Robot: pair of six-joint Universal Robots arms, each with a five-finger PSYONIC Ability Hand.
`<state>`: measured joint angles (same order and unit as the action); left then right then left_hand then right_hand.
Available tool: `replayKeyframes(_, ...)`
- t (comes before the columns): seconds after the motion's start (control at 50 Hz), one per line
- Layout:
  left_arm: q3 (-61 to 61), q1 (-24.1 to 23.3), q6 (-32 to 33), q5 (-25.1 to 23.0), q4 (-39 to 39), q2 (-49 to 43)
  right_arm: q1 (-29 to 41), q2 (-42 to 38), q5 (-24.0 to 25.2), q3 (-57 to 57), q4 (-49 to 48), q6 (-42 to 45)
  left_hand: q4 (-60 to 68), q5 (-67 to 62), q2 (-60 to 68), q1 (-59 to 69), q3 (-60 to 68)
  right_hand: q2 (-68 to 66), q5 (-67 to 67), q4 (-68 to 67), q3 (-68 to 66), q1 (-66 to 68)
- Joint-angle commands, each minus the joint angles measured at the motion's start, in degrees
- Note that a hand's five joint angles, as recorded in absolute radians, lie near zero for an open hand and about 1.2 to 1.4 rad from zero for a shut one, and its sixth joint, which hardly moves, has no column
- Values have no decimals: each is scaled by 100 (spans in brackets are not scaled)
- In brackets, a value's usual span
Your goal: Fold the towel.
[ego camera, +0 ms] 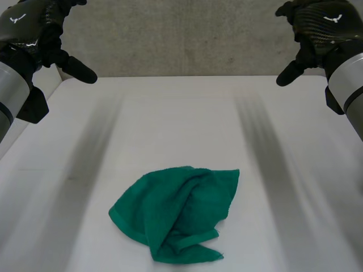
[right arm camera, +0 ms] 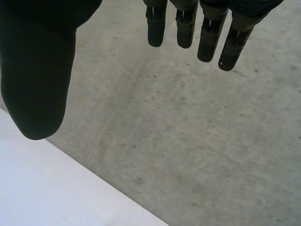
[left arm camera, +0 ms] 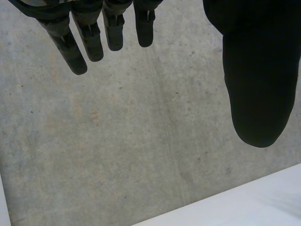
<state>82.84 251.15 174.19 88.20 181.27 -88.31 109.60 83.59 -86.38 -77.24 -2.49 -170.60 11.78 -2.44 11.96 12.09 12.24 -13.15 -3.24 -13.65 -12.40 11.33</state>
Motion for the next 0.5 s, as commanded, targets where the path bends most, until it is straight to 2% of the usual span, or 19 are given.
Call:
replayKeyframes(0.02,-22,-127,80,-14,-258,-73,-8,-123,691,25,204,412,-73,138,-90,-104,-119,315,324,365,240,-133)
replayKeyframes(0.1,4,-382,160,-5,-654,-222,-8,-263,850,7,713,991,-73,138,-90,-104,-119,315,324,365,240,-133)
replayKeyframes(0.24,478,-1278,160,101,-1103,-723,18,-632,860,-19,1426,1380,-56,122,-73,-87,-102,315,324,365,240,-133)
replayKeyframes(0.34,917,-1481,160,197,-1015,-925,299,-1090,982,-449,1682,1222,-22,88,-40,-54,-68,315,324,365,240,-133)
replayKeyframes(0.38,1154,-1543,160,407,-761,-1266,308,-1142,1009,-528,1664,1179,128,-63,111,97,83,315,324,365,240,-133)
replayKeyframes(0.42,1260,-1569,160,539,-611,-1434,317,-1388,1105,-739,1586,951,146,-80,129,115,100,315,324,365,240,-133)
replayKeyframes(0.5,1436,-1709,168,987,-164,-1969,422,-2003,1360,-907,1339,-33,163,-97,145,131,117,315,324,365,240,-133)
